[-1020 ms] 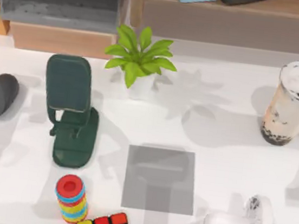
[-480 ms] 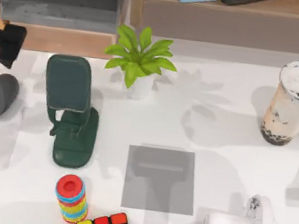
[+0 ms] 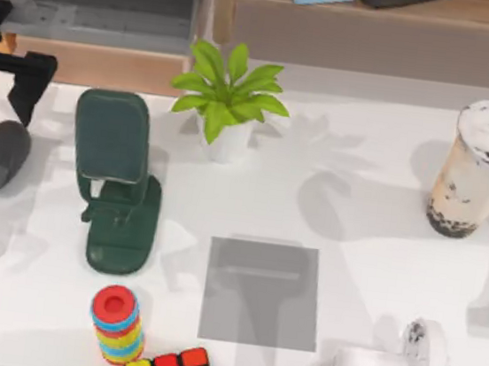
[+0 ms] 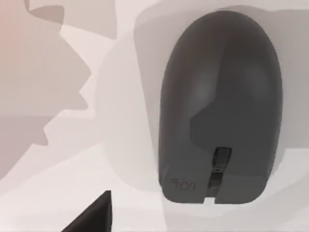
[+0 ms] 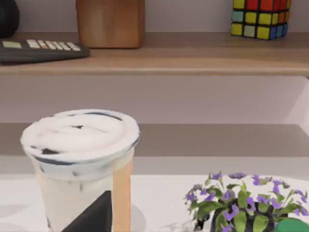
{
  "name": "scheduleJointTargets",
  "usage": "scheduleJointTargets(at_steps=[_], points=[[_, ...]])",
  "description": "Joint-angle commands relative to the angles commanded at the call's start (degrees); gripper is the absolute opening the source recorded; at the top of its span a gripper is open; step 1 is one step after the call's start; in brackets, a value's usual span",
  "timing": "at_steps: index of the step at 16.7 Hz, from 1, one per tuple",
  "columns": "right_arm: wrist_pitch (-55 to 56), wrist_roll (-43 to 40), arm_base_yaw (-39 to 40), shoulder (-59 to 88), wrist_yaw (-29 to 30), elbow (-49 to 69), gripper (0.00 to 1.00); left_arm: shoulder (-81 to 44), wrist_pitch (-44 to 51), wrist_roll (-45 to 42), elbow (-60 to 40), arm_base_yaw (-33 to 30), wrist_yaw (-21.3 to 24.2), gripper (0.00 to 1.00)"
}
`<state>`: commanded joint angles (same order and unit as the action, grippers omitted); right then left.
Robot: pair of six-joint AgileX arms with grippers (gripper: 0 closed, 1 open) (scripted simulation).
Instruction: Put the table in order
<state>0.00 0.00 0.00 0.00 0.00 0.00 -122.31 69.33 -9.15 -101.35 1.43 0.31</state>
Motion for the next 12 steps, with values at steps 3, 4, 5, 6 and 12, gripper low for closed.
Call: scheduleJointTargets(at_steps=[3,4,5,6,12], points=[[0.0,0.0,0.0,0.0,0.0,0.0,1.0,0.0,0.0,0.0,0.0,0.0,0.0,1.0],[0.0,0.0,0.0,0.0,0.0,0.0,1.0,0.1,-0.1,0.0,0.2,-0.2,0.0,1.0],[0.0,0.0,0.0,0.0,0.0,0.0,1.0,0.1,-0.3,0.1,0.3,-0.2,0.0,1.0],[0.0,0.0,0.0,0.0,0.0,0.0,1.0,-0.2,-1.1,0.1,1.0,-0.2,0.0,1.0],[0.0,0.0,0.0,0.0,0.0,0.0,1.0,-4.2,-14.4,0.0,9.6,-0.1,0.1,1.0]])
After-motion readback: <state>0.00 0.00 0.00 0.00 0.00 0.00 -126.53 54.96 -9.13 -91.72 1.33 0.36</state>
